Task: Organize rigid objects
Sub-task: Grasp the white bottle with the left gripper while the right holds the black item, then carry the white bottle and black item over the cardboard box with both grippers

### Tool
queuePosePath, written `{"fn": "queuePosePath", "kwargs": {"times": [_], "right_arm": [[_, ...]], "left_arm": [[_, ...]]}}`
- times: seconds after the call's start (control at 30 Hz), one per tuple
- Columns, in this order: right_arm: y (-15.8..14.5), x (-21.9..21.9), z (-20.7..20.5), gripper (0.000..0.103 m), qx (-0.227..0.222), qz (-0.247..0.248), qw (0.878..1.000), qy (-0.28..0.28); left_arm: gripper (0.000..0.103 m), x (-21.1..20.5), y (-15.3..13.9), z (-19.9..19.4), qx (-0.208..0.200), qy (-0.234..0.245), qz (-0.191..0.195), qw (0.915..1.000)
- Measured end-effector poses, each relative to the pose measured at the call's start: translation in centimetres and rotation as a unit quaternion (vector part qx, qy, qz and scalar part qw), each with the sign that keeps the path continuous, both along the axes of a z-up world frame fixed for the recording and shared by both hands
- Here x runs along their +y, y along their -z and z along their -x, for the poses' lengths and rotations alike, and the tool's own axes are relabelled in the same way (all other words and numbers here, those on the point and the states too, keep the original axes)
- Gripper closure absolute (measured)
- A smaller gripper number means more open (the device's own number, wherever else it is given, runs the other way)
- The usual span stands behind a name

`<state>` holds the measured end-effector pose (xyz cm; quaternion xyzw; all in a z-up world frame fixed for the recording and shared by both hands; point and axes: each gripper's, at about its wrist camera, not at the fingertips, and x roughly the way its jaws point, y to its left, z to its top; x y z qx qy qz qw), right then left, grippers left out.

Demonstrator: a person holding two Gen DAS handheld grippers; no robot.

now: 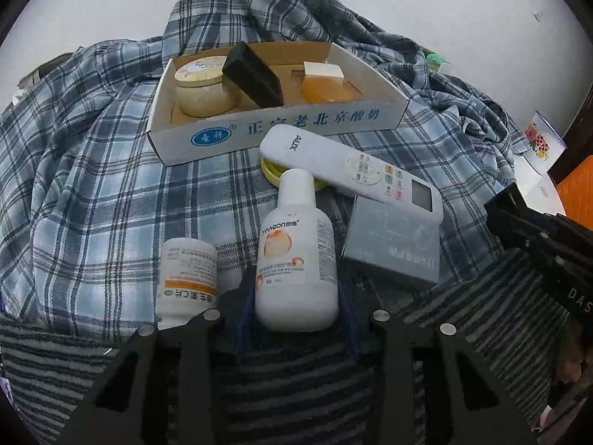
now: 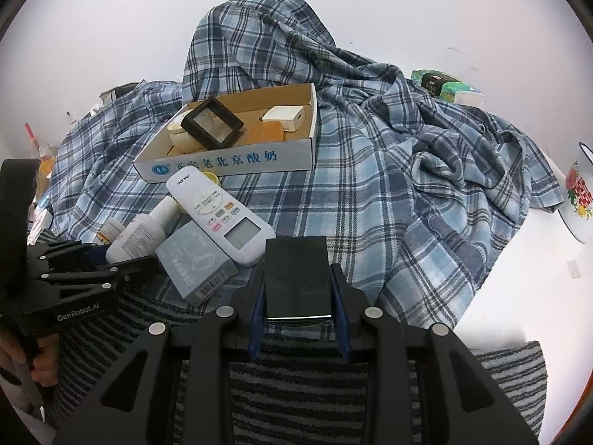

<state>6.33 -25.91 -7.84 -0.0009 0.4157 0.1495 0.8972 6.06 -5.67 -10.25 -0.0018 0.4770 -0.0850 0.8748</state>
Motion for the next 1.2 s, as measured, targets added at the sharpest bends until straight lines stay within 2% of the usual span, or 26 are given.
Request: {"fn": "queuePosePath", "kwargs": {"times": [0.27, 0.37, 0.47, 0.67, 0.8, 0.93, 1.03, 1.2], "right_arm": [[1.3, -0.4, -0.7, 0.073, 0.019, 0.002, 1.0, 0.017], [1.5, -0.6, -0.8, 0.073, 0.02, 0.003, 0.999, 0.026], [1.4, -0.6, -0.6, 0.073, 0.012, 0.01, 0.999, 0.032], [0.6, -0.3, 0.0, 0.073, -0.011, 0.02, 0.999, 0.032], [-0.1, -0.1, 0.2, 0.073, -0.02, 0.017, 0.999, 0.026], [-1.6, 0.9, -0.1, 0.073, -0.021, -0.015, 1.0, 0.006], [-4.0, 2.1, -0.6, 0.073, -0.058, -0.016, 0.998, -0.005], [-8.9, 3.3, -2.5, 0.073, -0.119, -0.032, 0.992, -0.007]], "left_arm": [[0.062, 0.6, -0.6, 1.0, -0.036, -0.008, 0.014, 0.9992], [0.062, 0.5, -1.8, 2.2, -0.083, -0.017, 0.004, 0.9964], [0.062, 0.2, -2.9, 3.5, -0.129, -0.009, 0.009, 0.9916], [0.062, 0.7, -3.3, 3.8, -0.143, -0.018, 0.02, 0.9894], [0.062, 0.6, -3.7, 4.2, -0.151, -0.021, 0.015, 0.9883], [0.062, 0.5, -5.3, 4.5, -0.163, -0.027, 0.017, 0.9862], [0.062, 0.4, -7.0, 4.3, -0.173, -0.023, 0.027, 0.9843], [0.062, 0.1, -11.3, 3.0, -0.227, -0.022, 0.021, 0.9734]]}}
